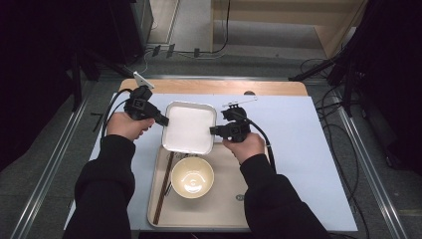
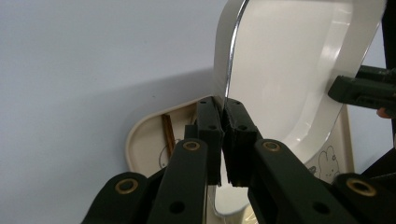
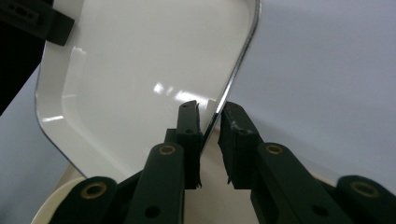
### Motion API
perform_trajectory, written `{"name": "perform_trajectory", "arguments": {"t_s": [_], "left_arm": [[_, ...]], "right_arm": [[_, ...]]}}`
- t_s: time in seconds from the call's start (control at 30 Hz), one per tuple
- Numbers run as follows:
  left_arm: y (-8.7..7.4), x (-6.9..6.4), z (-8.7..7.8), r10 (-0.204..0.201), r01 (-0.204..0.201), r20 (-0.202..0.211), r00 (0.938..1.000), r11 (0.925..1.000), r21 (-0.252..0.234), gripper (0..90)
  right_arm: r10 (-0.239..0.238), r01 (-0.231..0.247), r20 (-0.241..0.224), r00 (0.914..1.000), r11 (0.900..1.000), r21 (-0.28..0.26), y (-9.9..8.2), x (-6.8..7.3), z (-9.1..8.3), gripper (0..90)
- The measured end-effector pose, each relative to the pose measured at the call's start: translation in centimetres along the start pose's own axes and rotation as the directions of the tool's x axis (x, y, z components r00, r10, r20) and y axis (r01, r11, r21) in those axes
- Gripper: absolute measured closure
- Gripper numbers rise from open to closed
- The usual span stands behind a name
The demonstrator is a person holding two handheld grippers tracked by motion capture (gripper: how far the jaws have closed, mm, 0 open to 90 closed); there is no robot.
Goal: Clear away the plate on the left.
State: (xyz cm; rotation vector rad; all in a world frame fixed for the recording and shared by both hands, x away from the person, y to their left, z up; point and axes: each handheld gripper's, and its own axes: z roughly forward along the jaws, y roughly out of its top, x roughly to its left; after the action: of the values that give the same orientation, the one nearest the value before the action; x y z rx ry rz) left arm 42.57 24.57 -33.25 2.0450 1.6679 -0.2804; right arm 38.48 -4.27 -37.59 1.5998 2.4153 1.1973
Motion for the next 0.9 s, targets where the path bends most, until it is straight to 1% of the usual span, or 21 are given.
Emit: {"name": "perform_trajectory", "arguments": {"t_s": [0.1, 0.13, 0.2, 0.23, 0.33, 0.43, 0.47, 0.53, 0.57, 0.63, 0.67, 0.7, 0.73, 0.77, 0.8, 0.9], "left_arm": [[0.0, -0.2, 0.0, 0.006, -0.006, 0.008, 0.9999, 1.0, 0.001, 87.8], [0.0, -0.2, 0.0, 0.009, -0.009, 0.009, 0.9999, 1.0, 0.002, 87.6], [-0.1, -0.4, 0.0, 0.016, -0.016, 0.013, 0.9998, 0.9999, 0.005, 87.5], [-0.1, -0.5, 0.0, 0.025, -0.025, 0.018, 0.9995, 0.9997, 0.007, 87.4], [-0.3, -1.3, -0.3, 0.055, -0.055, 0.033, 0.9979, 0.9985, -0.005, 86.6], [-0.3, -1.8, -0.5, 0.072, -0.071, 0.029, 0.997, 0.9972, -0.02, 85.8], [-0.3, -1.9, -0.6, 0.075, -0.075, 0.03, 0.9967, 0.997, -0.02, 85.4], [-0.3, -1.9, -0.6, 0.085, -0.084, 0.045, 0.9954, 0.9963, -0.02, 83.8], [-0.3, -2.0, -0.5, 0.095, -0.094, 0.052, 0.9941, 0.9955, -0.011, 80.3], [-0.4, -2.0, -0.5, 0.104, -0.103, 0.065, 0.9924, 0.9946, -0.012, 76.8], [-0.4, -2.1, -0.6, 0.112, -0.111, 0.077, 0.9907, 0.9936, -0.019, 74.2], [-0.5, -2.2, -0.7, 0.117, -0.114, 0.085, 0.9895, 0.9929, -0.032, 70.3], [-0.5, -2.2, -0.9, 0.126, -0.123, 0.086, 0.9883, 0.9917, -0.037, 68.4], [-0.6, -2.3, -1.0, 0.126, -0.122, 0.086, 0.9883, 0.9912, -0.05, 65.8], [-0.6, -2.3, -1.1, 0.129, -0.125, 0.085, 0.988, 0.9907, -0.054, 61.7], [-0.8, -2.3, -1.2, 0.146, -0.142, 0.095, 0.9847, 0.9887, -0.048, 52.2]], "right_arm": [[0.035, -0.035, -0.001, 0.9994, 0.9994, 0.001, 0.2, -0.3, 0.0, 82.6], [0.043, -0.043, 0.007, 0.9991, 0.9991, 0.003, 0.3, -0.4, 0.0, 83.6], [0.06, -0.06, 0.011, 0.9981, 0.9982, -0.007, 0.4, -0.5, -0.1, 85.3], [0.069, -0.068, 0.016, 0.9975, 0.9976, -0.01, 0.4, -0.6, -0.2, 86.3], [0.074, -0.072, 0.048, 0.9961, 0.9962, -0.05, 0.7, -1.0, -0.7, 89.0], [0.088, -0.085, 0.048, 0.995, 0.9946, -0.061, 0.8, -1.2, -1.0, 89.3], [0.096, -0.094, 0.037, 0.9947, 0.9938, -0.06, 0.9, -1.4, -1.1, 89.3], [0.096, -0.094, 0.035, 0.9948, 0.9938, -0.06, 0.9, -1.5, -1.2, 89.4], [0.099, -0.097, 0.029, 0.9947, 0.9937, -0.056, 1.0, -1.5, -1.2, 89.4], [0.1, -0.099, 0.015, 0.9948, 0.994, -0.046, 1.1, -1.8, -1.2, 89.4], [0.108, -0.107, 0.019, 0.994, 0.9932, -0.047, 1.2, -1.9, -1.2, 89.4], [0.105, -0.104, 0.021, 0.9942, 0.9934, -0.049, 1.2, -2.0, -1.2, 89.4], [0.106, -0.105, 0.024, 0.994, 0.9933, -0.047, 1.3, -2.1, -1.3, 89.4], [0.107, -0.106, 0.023, 0.9939, 0.9931, -0.051, 1.3, -2.1, -1.3, 89.4], [0.112, -0.111, 0.021, 0.9935, 0.9927, -0.046, 1.4, -2.3, -1.4, 89.4], [0.117, -0.116, 0.019, 0.9929, 0.9924, -0.041, 1.5, -2.6, -1.5, 89.3]]}}
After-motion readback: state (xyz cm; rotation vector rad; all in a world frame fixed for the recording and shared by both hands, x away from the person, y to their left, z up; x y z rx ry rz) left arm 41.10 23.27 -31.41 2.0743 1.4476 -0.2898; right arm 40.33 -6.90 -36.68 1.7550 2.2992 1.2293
